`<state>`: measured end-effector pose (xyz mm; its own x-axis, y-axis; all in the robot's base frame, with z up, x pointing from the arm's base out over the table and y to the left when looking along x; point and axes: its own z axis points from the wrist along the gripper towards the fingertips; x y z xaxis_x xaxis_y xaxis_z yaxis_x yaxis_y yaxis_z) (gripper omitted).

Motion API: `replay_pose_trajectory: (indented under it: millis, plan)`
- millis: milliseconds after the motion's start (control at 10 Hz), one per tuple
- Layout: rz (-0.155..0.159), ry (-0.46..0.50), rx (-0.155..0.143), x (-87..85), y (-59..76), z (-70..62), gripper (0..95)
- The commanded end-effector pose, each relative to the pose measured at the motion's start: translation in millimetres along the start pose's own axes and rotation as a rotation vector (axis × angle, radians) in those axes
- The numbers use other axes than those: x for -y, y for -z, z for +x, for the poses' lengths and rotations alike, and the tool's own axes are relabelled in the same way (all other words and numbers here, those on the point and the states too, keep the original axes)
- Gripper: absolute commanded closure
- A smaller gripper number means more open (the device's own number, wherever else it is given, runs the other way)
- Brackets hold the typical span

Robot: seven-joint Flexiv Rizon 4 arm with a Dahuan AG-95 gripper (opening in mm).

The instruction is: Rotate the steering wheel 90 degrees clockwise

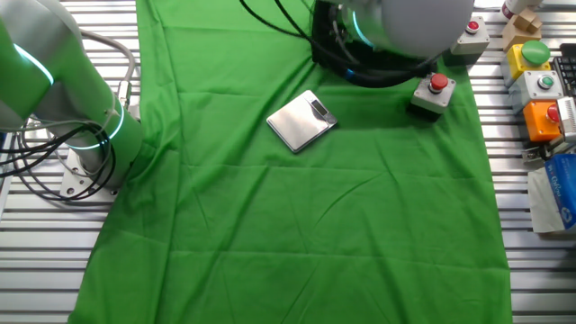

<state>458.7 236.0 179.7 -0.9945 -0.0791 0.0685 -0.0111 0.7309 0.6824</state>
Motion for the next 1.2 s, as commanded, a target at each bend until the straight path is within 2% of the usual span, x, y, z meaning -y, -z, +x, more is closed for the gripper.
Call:
replay_pose_trajectory:
  millis: [100,300,500,800,1100,1200]
  plan:
    - [-0.016,-0.022,0.023,-7.9,-3.8,-1.6,95.0]
    - [-0.016,-0.038,0.035,-15.8,-6.3,-5.6,95.0]
    - [-0.029,-0.057,0.044,-21.3,-5.5,-12.6,95.0]
    - [-0.024,-0.075,0.054,-36.3,-7.1,-26.8,95.0]
    - [-0.025,-0.074,0.048,-41.0,-6.0,-33.5,95.0]
    - [-0.009,-0.057,0.037,-41.1,-6.6,-34.1,95.0]
